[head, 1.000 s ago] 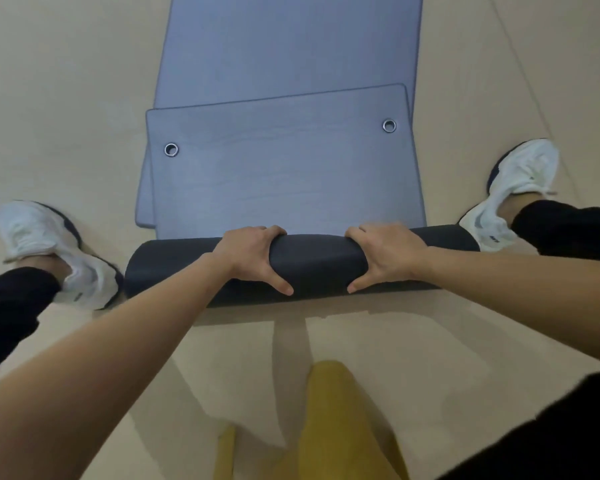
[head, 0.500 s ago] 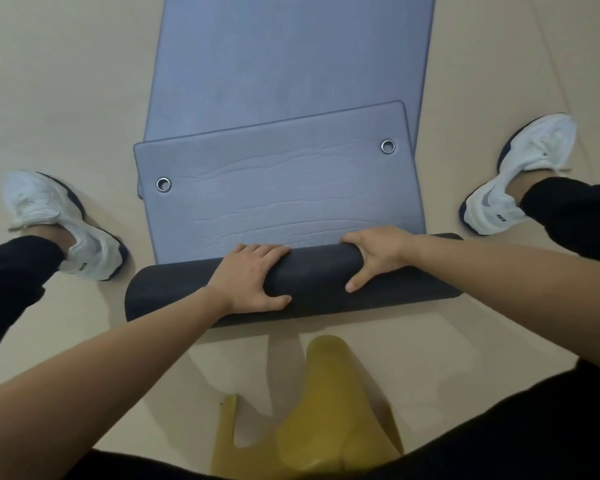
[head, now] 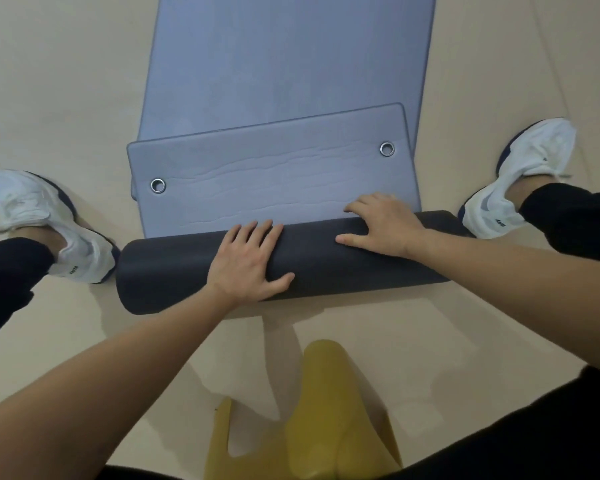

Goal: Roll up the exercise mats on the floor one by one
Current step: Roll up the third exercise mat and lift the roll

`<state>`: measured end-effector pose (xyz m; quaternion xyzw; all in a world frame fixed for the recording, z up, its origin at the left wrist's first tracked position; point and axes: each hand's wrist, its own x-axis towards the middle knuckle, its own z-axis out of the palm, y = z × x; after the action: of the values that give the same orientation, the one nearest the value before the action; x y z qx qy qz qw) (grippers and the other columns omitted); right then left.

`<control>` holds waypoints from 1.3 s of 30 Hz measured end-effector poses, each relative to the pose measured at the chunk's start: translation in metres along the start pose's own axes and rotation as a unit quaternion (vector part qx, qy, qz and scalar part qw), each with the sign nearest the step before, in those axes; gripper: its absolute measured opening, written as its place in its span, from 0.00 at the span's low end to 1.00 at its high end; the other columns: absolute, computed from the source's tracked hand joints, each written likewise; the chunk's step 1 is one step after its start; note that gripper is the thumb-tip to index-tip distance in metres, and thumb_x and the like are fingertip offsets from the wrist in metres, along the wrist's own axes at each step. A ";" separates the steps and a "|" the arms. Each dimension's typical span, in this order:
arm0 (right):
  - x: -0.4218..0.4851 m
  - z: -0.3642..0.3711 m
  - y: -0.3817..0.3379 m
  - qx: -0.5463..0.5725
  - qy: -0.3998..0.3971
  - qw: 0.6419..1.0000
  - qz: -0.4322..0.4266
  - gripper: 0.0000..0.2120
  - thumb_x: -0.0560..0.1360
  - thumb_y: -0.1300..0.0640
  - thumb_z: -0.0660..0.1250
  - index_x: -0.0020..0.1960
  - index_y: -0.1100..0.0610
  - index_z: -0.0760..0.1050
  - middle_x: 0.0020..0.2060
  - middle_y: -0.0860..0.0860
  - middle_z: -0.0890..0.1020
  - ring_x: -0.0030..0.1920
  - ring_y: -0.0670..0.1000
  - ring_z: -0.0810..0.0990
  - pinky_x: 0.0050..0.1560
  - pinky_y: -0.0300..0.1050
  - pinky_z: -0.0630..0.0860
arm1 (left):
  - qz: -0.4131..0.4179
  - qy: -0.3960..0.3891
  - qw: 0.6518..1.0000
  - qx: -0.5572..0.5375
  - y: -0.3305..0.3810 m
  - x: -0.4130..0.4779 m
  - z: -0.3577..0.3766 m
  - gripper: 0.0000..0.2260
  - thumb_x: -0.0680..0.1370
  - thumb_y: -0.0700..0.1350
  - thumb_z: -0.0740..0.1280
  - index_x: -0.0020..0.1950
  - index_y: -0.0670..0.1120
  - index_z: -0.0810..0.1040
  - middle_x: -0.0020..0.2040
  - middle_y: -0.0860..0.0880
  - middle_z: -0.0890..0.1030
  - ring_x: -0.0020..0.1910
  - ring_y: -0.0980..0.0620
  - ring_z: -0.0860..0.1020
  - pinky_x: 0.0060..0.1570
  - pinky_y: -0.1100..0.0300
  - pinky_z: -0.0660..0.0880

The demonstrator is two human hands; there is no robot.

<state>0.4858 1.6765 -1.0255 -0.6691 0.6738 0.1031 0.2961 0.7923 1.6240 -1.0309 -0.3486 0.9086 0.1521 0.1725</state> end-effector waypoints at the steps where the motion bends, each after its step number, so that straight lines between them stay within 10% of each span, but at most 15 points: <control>1: -0.005 0.004 -0.004 -0.019 0.058 0.998 -0.030 0.36 0.76 0.26 0.55 0.68 0.53 0.76 0.63 0.52 0.80 0.62 0.57 0.77 0.64 0.55 0.70 | 0.004 -0.006 1.000 -0.009 -0.006 0.008 -0.004 0.43 0.75 0.74 0.54 0.82 0.47 0.62 0.78 0.45 0.70 0.75 0.41 0.69 0.77 0.43 0.62; 4: -0.022 0.025 -0.019 -0.090 0.185 0.973 -0.101 0.33 0.79 0.33 0.58 0.69 0.57 0.76 0.66 0.58 0.78 0.65 0.62 0.76 0.69 0.63 0.66 | 0.004 -0.051 0.997 -0.050 -0.025 0.037 -0.024 0.44 0.73 0.76 0.50 0.81 0.50 0.63 0.76 0.48 0.73 0.71 0.43 0.73 0.71 0.46 0.68; 9: -0.024 0.041 -0.032 -0.176 0.108 0.974 -0.089 0.44 0.79 0.28 0.51 0.81 0.60 0.59 0.78 0.64 0.66 0.77 0.67 0.66 0.74 0.70 0.61 | -0.023 -0.147 0.981 -0.127 -0.050 0.081 -0.044 0.46 0.67 0.78 0.47 0.79 0.54 0.68 0.73 0.50 0.76 0.70 0.45 0.74 0.63 0.49 0.71; 15: 0.002 0.020 -0.019 -0.168 0.102 0.975 -0.103 0.44 0.78 0.28 0.53 0.81 0.60 0.61 0.76 0.63 0.69 0.74 0.65 0.69 0.73 0.66 0.65 | -0.010 -0.022 0.997 -0.079 -0.054 0.088 -0.051 0.36 0.73 0.72 0.48 0.65 0.52 0.80 0.58 0.50 0.84 0.58 0.45 0.80 0.48 0.53 0.74; 25: 0.054 -0.035 0.000 -0.051 0.024 0.994 -0.093 0.42 0.76 0.25 0.50 0.79 0.51 0.61 0.73 0.51 0.72 0.69 0.57 0.71 0.69 0.56 0.67 | -0.074 0.139 0.987 -0.005 -0.014 0.042 -0.031 0.34 0.79 0.66 0.57 0.77 0.45 0.70 0.76 0.44 0.73 0.75 0.39 0.70 0.76 0.43 0.62; 39: 0.025 -0.018 -0.015 -0.164 0.208 0.962 -0.057 0.42 0.78 0.29 0.57 0.78 0.59 0.66 0.75 0.63 0.71 0.74 0.66 0.69 0.74 0.69 0.62 | -0.081 0.013 0.995 -0.063 -0.057 0.124 -0.089 0.30 0.81 0.69 0.51 0.74 0.52 0.72 0.68 0.47 0.79 0.66 0.41 0.75 0.63 0.46 0.69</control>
<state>0.4969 1.6444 -1.0210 -0.7526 0.6551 0.0536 0.0404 0.7263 1.4760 -1.0118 -0.4330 0.8682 0.1901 0.1500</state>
